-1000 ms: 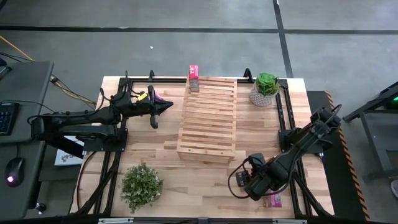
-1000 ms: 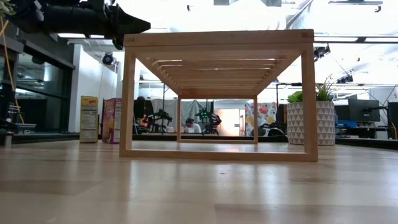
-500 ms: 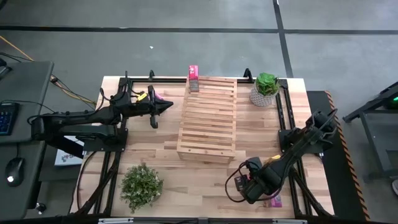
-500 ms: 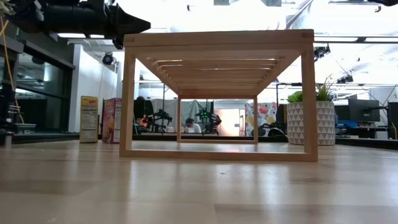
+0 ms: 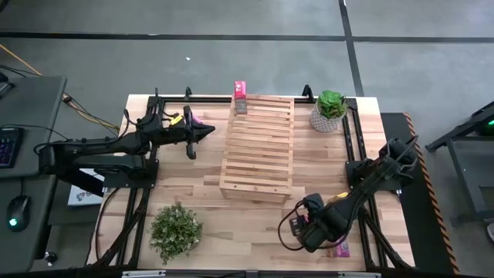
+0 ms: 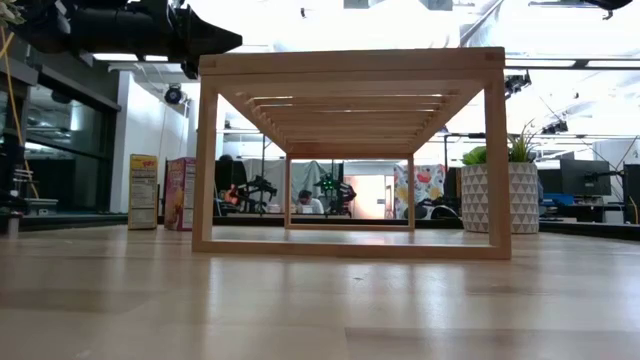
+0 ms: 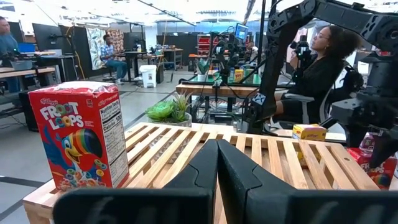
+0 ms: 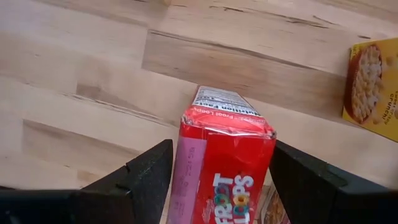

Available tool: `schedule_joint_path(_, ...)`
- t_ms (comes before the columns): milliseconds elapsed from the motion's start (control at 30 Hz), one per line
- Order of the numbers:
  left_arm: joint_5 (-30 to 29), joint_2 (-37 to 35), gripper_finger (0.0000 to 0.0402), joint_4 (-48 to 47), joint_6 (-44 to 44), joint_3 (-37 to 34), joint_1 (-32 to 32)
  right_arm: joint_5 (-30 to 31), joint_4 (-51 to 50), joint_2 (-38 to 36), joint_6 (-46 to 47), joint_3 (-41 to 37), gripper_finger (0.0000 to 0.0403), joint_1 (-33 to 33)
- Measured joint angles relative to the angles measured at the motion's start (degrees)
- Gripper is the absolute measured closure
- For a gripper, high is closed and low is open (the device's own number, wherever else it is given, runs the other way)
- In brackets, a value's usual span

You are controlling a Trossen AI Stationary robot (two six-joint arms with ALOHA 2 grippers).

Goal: Stack cereal on shelf
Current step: Put the red cereal box on the shelf aligned with the red cereal box

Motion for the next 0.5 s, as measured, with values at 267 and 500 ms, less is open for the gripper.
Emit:
schedule_joint_path(267,0.0,0.0,0.0398,0.0,0.0,0.0,0.0,-2.8,0.2,3.5,-1.8,0.0,0.0152,-0.4)
schedule_joint_path(500,0.0,0.0,0.0398,0.5,0.0,0.0,0.0,-2.1,0.2,3.8,-4.3,0.0,0.0152,-0.9)
